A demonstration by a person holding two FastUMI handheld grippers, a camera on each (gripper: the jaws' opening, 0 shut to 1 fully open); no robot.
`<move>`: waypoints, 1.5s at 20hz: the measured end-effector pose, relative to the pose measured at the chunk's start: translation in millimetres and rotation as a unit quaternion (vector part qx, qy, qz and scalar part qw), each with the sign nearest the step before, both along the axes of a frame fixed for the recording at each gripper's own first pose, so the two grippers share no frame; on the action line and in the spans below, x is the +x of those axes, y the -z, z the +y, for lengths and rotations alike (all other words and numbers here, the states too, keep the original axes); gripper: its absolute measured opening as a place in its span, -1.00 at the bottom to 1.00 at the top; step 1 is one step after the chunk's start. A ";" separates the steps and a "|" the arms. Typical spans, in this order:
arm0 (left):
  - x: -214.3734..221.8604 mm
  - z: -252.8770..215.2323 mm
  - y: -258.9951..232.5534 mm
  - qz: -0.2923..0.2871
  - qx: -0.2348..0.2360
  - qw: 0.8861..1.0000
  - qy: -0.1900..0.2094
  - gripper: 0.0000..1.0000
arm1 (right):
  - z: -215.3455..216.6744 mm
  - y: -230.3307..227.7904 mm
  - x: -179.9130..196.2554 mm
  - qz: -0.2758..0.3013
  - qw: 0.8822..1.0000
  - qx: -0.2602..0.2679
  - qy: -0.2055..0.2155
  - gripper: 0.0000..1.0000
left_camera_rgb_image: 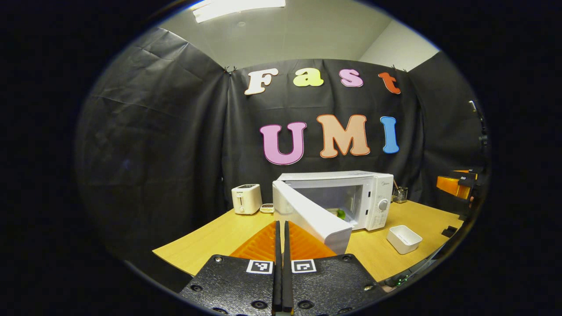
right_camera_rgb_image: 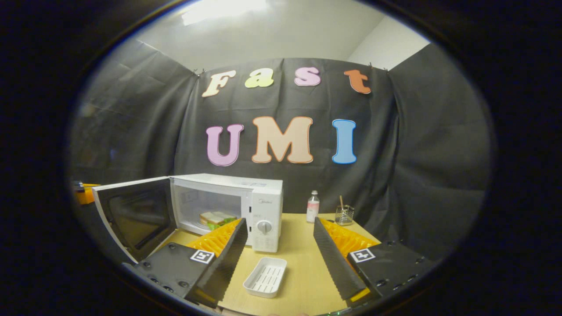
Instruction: Open the microwave oven with the left hand, put the food in, and close the microwave oven.
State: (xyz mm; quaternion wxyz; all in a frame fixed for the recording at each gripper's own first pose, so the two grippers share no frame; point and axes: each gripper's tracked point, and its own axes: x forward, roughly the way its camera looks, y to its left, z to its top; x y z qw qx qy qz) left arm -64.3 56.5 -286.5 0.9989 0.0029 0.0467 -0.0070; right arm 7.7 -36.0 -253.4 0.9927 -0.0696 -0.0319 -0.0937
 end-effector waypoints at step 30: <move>103.1 -171.3 23.0 0.020 -0.042 0.995 0.088 -0.99 | -82.6 15.7 1.8 0.037 0.999 0.011 0.032 0.86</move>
